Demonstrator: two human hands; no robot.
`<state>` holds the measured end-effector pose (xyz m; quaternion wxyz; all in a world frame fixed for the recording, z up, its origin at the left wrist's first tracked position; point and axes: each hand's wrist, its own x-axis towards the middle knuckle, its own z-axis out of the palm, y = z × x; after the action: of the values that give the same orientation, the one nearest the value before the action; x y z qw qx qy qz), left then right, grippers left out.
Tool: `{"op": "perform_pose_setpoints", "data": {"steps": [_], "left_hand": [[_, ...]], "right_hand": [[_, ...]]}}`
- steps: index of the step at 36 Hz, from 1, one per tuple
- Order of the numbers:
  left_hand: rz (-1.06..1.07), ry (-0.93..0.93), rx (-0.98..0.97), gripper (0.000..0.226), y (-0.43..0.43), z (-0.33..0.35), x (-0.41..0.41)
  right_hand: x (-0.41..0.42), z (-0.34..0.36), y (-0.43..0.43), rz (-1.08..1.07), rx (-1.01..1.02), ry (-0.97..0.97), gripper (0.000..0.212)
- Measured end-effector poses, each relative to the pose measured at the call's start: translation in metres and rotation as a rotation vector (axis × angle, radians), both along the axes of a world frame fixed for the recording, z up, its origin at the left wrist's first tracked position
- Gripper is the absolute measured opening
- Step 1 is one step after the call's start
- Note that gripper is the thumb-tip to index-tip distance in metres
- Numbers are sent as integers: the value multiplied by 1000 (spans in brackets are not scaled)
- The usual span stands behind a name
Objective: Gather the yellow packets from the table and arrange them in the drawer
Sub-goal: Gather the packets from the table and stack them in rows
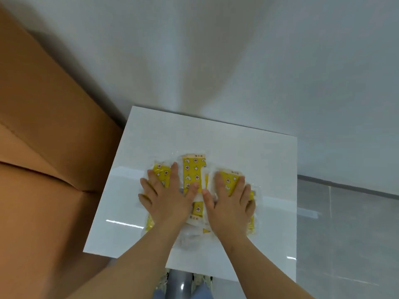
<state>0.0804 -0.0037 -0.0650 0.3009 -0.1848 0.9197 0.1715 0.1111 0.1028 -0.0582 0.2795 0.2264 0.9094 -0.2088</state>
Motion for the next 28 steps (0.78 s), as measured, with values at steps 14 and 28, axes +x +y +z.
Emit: {"op": "perform_pose_setpoints", "data": {"steps": [14, 28], "left_hand": [[90, 179, 85, 88, -37, 6, -8], [223, -6, 331, 99, -58, 19, -46]], "right_hand": [[9, 4, -2, -114, -163, 176, 85], [4, 5, -5, -277, -86, 73, 80]]}}
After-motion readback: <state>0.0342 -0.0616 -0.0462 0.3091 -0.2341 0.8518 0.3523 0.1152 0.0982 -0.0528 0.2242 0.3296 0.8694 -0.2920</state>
